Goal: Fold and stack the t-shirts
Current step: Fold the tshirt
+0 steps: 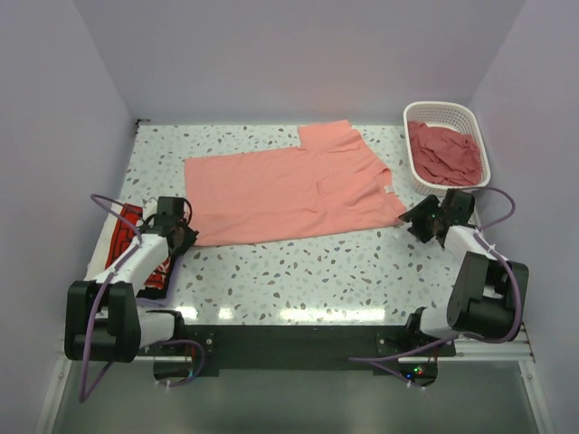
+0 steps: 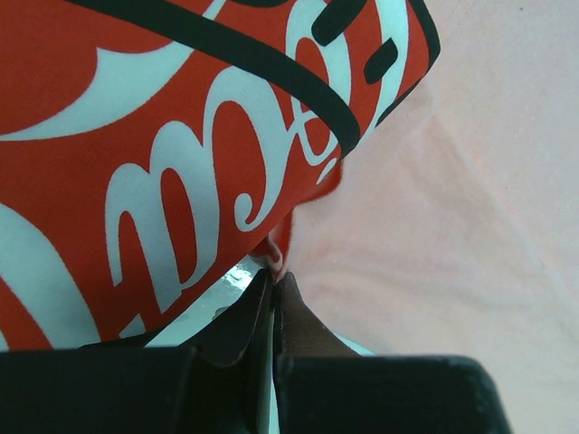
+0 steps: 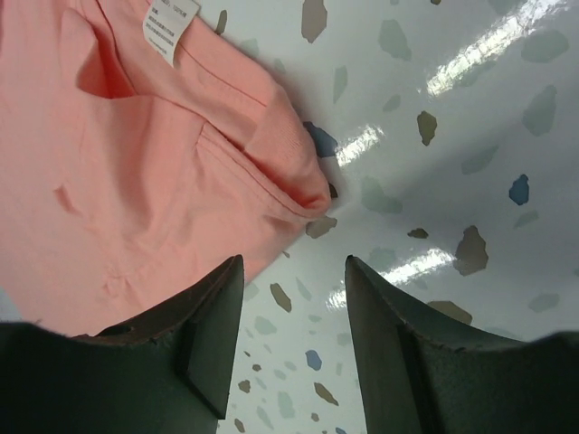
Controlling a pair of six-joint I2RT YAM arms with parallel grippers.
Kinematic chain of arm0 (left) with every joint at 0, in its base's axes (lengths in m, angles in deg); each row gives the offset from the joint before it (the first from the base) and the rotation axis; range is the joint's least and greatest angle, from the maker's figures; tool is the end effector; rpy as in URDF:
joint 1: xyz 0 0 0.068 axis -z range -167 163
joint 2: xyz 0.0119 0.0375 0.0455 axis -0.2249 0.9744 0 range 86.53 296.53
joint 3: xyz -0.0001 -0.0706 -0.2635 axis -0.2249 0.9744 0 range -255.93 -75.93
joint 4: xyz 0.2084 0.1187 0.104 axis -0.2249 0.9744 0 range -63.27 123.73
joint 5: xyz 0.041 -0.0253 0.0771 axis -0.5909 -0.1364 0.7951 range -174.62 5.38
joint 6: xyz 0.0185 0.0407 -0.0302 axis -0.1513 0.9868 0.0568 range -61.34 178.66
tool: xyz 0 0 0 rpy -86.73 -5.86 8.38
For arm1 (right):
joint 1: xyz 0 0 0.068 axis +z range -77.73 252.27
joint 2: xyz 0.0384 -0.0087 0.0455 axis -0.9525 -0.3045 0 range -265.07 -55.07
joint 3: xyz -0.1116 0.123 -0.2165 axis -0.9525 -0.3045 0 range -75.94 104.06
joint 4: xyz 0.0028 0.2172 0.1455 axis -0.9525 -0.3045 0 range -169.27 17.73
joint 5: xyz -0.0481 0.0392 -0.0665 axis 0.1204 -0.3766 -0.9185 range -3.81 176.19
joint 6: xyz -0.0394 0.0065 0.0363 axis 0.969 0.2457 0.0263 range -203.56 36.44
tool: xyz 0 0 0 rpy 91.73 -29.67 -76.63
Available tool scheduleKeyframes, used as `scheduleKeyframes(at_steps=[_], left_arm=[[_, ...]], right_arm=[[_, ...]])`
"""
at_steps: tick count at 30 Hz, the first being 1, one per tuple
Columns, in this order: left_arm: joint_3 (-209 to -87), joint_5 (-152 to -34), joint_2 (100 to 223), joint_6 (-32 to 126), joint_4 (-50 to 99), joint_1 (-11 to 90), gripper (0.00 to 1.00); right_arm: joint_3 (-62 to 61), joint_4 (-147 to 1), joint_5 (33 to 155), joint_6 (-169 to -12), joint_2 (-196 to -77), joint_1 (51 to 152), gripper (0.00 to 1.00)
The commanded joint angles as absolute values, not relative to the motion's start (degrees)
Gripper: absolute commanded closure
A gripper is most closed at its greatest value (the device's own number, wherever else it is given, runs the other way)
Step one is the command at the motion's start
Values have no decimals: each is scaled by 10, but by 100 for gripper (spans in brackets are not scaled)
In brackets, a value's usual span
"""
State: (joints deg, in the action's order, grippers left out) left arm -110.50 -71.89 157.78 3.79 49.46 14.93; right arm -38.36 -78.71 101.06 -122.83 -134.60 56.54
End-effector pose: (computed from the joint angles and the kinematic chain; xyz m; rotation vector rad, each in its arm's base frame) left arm 0.2230 0.0004 0.1716 -1.2149 2.2643 -0.0819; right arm 0.2588 -0.0634 0.1729 1.0176 2.2165 0.5001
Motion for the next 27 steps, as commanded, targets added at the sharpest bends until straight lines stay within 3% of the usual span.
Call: scheduleKeyframes(at_steps=[1, 9, 17, 20, 22, 27], left_arm=[[-1096, -727, 1575, 48, 460, 147, 100], [-1097, -728, 1588, 57, 452, 147, 100], [-1099, -724, 1594, 63, 448, 146, 100], [-1100, -718, 1597, 64, 451, 146, 100], [-1104, -712, 1598, 68, 453, 146, 100], [-1105, -702, 1603, 65, 461, 146, 100]], right_arm=[[-366, -725, 993, -1257, -1366, 578, 48], [-352, -710, 958, -1258, -1414, 603, 50], [-345, -696, 935, -1254, -1459, 614, 59], [-336, -702, 927, -1250, -1464, 615, 74], [-329, -717, 920, -1246, -1462, 615, 97], [-305, -861, 872, -1229, -1380, 612, 100]])
